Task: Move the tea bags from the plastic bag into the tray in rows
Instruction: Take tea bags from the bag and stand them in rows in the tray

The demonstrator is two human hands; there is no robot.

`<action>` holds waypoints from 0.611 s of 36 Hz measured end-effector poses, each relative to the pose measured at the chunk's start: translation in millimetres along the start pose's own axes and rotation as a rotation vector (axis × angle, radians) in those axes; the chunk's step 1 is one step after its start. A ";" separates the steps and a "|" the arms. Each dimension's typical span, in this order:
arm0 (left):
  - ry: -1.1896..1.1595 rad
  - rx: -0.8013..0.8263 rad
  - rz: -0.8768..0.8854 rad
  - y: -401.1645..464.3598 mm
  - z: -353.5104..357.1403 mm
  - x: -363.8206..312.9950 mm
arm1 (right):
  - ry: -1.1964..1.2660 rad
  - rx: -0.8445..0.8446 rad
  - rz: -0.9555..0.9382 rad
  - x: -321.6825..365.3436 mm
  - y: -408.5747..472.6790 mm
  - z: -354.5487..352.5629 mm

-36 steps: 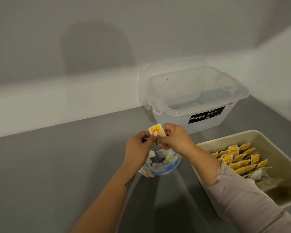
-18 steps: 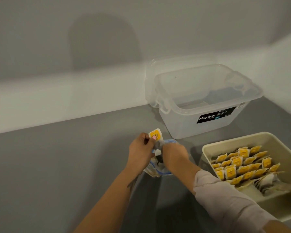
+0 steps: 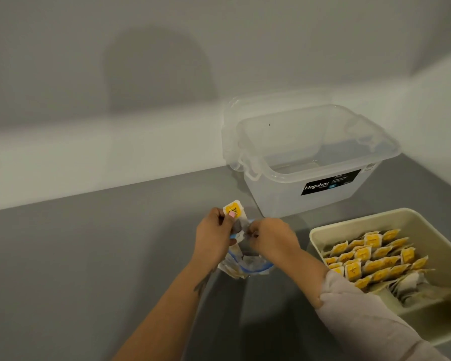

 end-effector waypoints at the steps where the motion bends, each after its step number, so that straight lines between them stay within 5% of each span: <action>1: -0.002 -0.001 -0.005 -0.3 0.5 0.0 | 0.086 -0.028 -0.014 -1.9 -3.1 -3.9; 12: -0.117 0.030 -0.083 -10.2 6.2 -8.1 | 1.212 0.007 0.080 -9.2 -23.9 -51.3; 22: -0.468 0.192 -0.180 -31.6 22.2 -24.3 | 1.327 -0.113 0.162 -17.5 -35.6 -40.2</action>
Point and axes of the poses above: each hand's wrist, its own y-axis towards the middle knuckle, its own z-axis out of the palm, x = y × z, the point moved 3 cm from there along y, towards the middle knuckle, and after that the axes turned 2 degrees about -x, right-handed, at the moved point
